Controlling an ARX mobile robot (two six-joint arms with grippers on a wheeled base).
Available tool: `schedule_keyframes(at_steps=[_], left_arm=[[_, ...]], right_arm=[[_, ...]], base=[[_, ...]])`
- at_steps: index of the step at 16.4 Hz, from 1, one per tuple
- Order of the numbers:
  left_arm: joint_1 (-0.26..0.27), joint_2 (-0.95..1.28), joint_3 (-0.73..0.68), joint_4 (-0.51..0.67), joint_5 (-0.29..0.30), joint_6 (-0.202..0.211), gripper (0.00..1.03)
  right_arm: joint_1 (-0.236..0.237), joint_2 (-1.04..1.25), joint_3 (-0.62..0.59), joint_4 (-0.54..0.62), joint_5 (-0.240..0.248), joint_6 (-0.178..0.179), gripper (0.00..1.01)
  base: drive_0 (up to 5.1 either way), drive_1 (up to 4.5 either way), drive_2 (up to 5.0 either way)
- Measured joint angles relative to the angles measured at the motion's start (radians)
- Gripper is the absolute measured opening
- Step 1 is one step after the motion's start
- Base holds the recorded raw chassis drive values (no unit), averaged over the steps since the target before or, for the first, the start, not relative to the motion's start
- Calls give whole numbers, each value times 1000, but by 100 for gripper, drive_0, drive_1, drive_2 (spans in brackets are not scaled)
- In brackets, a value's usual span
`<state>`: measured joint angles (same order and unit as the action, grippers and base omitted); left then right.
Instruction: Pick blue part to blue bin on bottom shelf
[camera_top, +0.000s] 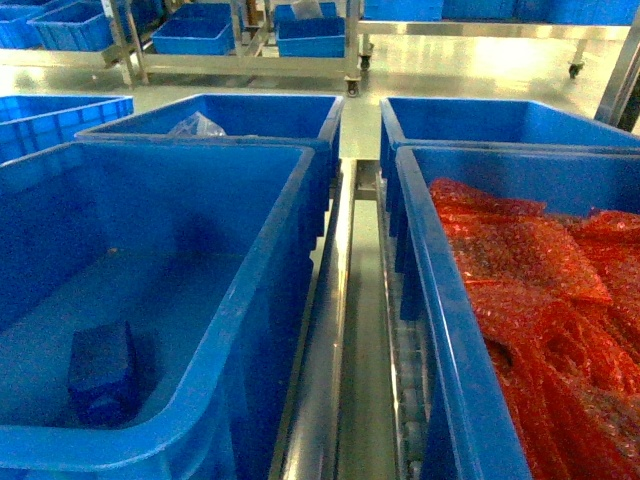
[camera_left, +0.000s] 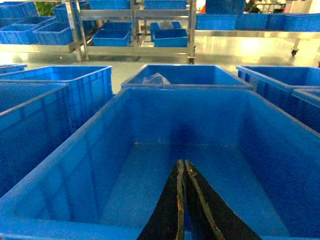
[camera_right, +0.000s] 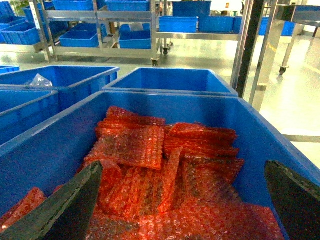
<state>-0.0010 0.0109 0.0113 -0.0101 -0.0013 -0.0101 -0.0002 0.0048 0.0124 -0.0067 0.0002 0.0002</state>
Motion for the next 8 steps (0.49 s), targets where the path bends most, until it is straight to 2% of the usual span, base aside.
schedule_keyframes(at_steps=[6,8], left_arm=[[0,0,0,6,1,0,2],[0,0,0,6,1,0,24]], right_arm=[[0,0,0,2,0,0,98],[0,0,0,2,0,0,98]], base=[[0,0,0],[0,0,0]])
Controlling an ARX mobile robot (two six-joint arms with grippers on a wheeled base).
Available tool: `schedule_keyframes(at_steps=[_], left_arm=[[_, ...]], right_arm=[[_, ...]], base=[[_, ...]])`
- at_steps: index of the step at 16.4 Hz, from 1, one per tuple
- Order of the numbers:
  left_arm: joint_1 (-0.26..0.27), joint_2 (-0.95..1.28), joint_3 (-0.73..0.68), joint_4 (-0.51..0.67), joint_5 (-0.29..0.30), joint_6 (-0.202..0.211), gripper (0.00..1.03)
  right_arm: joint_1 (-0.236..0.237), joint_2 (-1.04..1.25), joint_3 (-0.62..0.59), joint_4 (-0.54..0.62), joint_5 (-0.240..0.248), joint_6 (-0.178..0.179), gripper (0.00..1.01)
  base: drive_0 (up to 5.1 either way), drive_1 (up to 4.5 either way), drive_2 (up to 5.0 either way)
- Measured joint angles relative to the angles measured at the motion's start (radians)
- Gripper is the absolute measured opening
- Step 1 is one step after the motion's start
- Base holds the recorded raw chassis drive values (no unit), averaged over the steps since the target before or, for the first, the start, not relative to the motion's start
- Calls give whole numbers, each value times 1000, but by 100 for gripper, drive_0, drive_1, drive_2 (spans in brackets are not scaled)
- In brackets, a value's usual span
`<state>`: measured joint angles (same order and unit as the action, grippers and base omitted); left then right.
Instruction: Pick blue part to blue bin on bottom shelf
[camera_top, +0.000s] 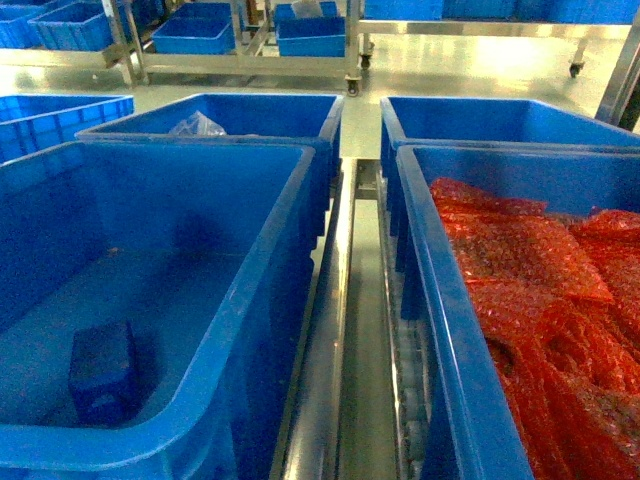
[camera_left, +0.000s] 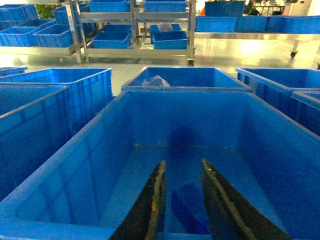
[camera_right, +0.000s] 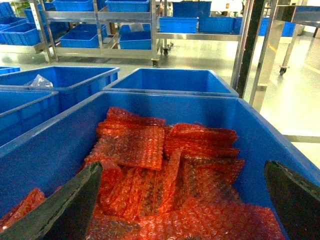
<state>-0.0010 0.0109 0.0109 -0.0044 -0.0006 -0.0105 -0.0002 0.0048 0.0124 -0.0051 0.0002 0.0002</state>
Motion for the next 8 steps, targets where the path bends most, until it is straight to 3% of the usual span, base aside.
schedule_keyframes(at_steps=[3,7,8], left_arm=[[0,0,0,0,0,0,60],[0,0,0,0,0,1,100],[0,0,0,0,0,2,98]], right_arm=[[0,0,0,0,0,0,98],[0,0,0,0,0,0,98],[0,0,0,0,0,0,98]], base=[[0,0,0],[0,0,0],[0,0,0]])
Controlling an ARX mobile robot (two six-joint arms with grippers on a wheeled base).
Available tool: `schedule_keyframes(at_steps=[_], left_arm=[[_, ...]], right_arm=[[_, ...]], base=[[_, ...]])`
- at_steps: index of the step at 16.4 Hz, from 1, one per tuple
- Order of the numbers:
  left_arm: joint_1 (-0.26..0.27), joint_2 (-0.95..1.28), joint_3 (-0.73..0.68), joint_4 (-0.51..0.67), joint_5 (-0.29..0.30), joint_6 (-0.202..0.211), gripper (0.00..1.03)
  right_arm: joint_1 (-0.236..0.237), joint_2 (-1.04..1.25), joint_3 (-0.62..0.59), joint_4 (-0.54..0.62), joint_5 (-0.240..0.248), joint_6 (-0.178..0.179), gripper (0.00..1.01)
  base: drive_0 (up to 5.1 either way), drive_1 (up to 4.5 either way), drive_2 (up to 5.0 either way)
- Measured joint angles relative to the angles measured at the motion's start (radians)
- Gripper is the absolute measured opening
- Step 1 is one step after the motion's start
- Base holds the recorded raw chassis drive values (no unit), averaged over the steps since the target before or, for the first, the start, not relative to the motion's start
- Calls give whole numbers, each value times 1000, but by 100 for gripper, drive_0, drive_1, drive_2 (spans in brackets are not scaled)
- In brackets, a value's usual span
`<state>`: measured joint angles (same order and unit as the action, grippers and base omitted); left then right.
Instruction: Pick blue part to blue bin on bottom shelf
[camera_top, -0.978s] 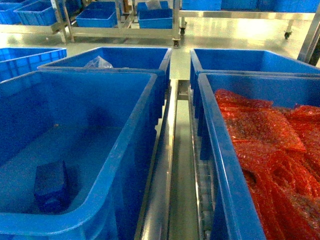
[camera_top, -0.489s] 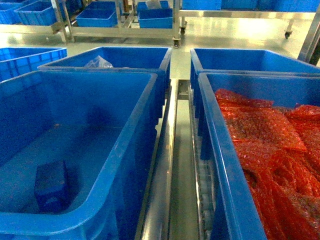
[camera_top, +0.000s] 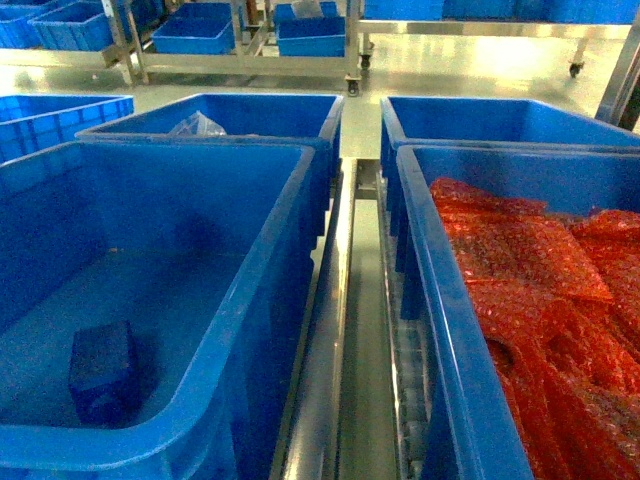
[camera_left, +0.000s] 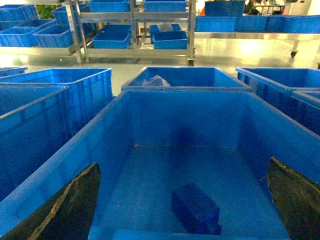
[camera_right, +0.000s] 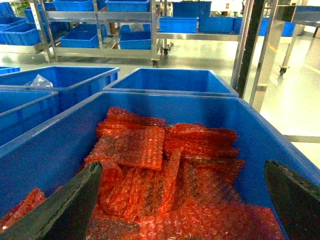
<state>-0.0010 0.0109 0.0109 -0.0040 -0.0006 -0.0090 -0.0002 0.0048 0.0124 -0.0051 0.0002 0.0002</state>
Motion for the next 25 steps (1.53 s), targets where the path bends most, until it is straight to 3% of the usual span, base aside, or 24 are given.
schedule_keyframes(at_steps=[25], left_arm=[[0,0,0,0,0,0,98]], right_arm=[[0,0,0,0,0,0,98]], base=[[0,0,0]])
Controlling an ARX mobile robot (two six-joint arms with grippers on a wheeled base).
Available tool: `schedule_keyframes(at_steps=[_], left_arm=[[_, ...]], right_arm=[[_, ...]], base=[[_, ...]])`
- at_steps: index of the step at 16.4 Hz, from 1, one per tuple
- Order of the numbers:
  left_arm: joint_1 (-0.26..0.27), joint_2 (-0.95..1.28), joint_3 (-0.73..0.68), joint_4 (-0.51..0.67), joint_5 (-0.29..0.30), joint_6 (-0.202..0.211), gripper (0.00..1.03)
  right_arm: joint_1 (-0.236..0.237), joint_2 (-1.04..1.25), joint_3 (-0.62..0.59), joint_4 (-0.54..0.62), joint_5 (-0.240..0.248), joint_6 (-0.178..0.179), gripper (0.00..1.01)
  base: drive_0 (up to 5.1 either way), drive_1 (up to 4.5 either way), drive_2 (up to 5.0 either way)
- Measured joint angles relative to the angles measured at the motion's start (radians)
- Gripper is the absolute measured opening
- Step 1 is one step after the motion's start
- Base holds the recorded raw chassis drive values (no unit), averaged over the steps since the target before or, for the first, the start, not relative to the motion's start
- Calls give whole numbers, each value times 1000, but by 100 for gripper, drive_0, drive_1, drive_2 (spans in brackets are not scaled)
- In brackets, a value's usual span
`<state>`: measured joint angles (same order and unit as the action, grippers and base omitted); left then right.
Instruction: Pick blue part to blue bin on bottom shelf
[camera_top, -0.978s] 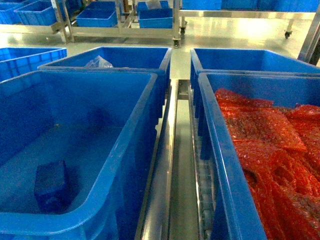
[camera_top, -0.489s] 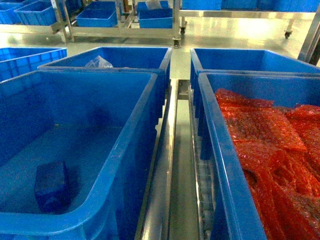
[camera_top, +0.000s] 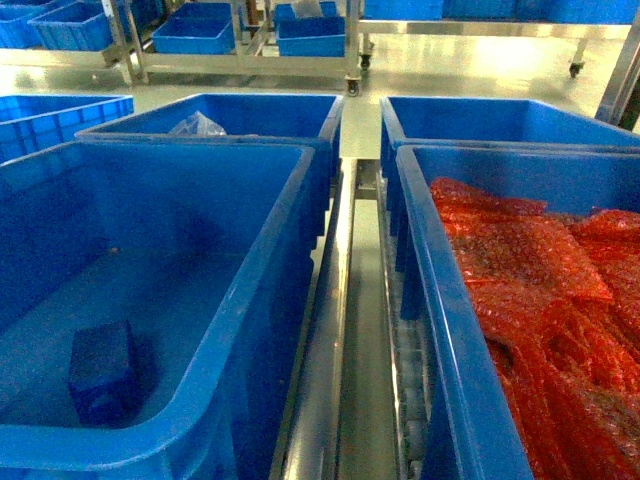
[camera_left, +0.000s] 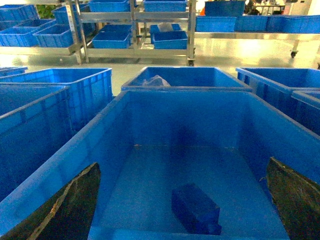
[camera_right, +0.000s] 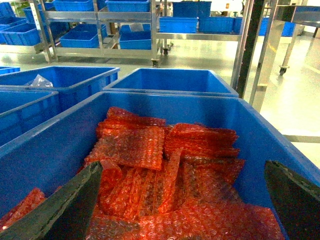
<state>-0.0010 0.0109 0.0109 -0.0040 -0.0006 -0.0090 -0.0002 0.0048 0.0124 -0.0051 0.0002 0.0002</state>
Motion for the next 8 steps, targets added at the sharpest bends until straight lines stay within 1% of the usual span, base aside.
schedule_keyframes(at_steps=[8], left_arm=[[0,0,0,0,0,0,98]], right_arm=[[0,0,0,0,0,0,98]], base=[[0,0,0]])
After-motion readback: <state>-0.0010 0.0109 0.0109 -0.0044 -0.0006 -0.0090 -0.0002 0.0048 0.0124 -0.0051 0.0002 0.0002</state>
